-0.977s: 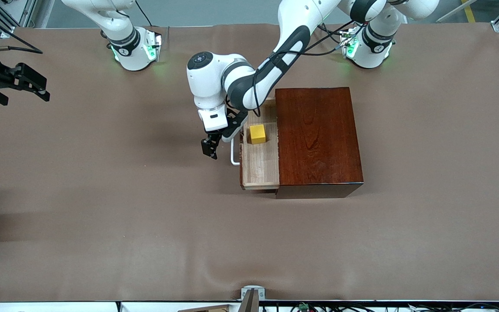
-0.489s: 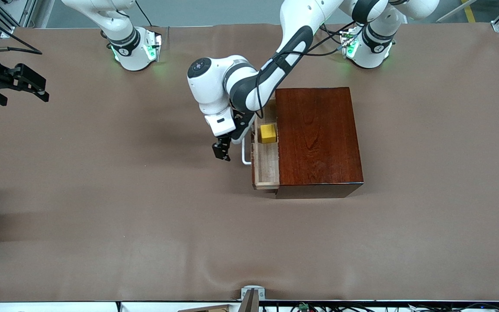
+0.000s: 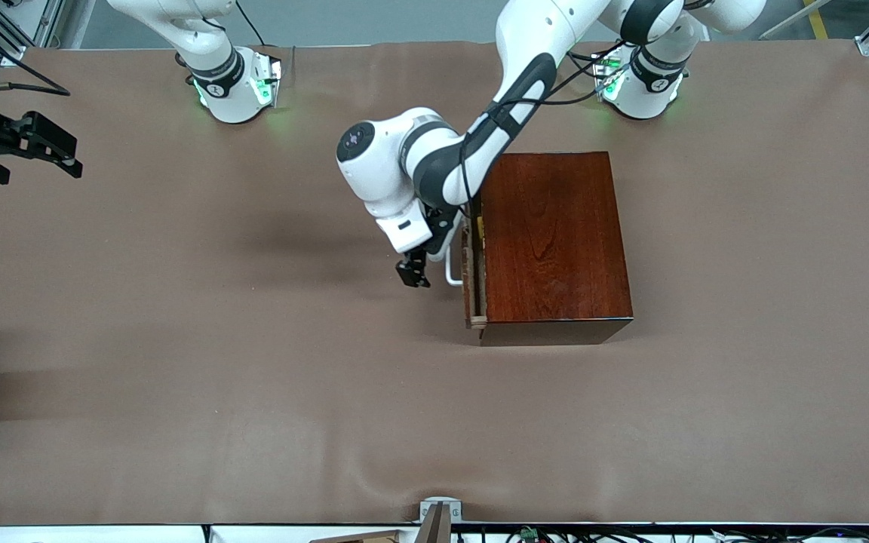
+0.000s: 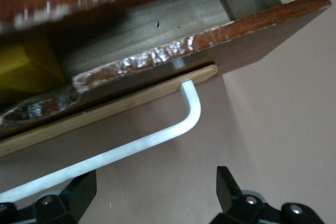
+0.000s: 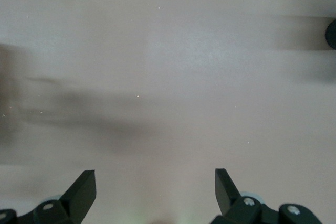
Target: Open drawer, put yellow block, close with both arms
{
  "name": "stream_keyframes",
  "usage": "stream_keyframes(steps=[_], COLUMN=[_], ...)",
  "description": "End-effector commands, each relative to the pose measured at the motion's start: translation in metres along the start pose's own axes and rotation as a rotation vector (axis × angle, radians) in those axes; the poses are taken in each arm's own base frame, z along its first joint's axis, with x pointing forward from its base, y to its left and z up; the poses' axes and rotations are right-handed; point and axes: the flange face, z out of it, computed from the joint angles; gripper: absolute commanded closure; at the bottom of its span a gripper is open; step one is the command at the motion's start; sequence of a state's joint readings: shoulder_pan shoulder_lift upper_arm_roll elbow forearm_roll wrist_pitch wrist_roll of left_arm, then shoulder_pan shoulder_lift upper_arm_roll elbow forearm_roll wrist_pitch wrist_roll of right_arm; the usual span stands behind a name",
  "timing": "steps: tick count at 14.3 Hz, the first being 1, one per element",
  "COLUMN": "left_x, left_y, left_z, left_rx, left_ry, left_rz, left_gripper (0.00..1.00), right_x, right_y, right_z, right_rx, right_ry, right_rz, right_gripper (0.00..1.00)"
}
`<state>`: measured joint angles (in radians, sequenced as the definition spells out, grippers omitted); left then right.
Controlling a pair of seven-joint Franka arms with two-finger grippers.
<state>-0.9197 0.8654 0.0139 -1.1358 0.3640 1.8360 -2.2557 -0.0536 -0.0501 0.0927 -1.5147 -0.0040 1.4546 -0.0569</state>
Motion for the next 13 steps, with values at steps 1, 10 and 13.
stream_keyframes(steps=[1, 10, 13], left_x=[0.023, 0.040, 0.039], left_y=[0.005, 0.013, 0.014], left_z=[0.007, 0.010, -0.005], left_rx=[0.019, 0.042, 0.019], left_ry=[0.055, 0.061, 0.035], left_rz=[-0.012, -0.036, 0.006], left_gripper=[0.00, 0.00, 0.00], right_x=[0.002, 0.002, 0.002], right_y=[0.002, 0.000, 0.000], right_z=[-0.004, -0.004, -0.003], right_rx=[-0.008, -0.008, -0.008], right_ry=[0.002, 0.003, 0.000], right_rz=[-0.007, -0.010, -0.010], right_gripper=[0.00, 0.00, 0.00])
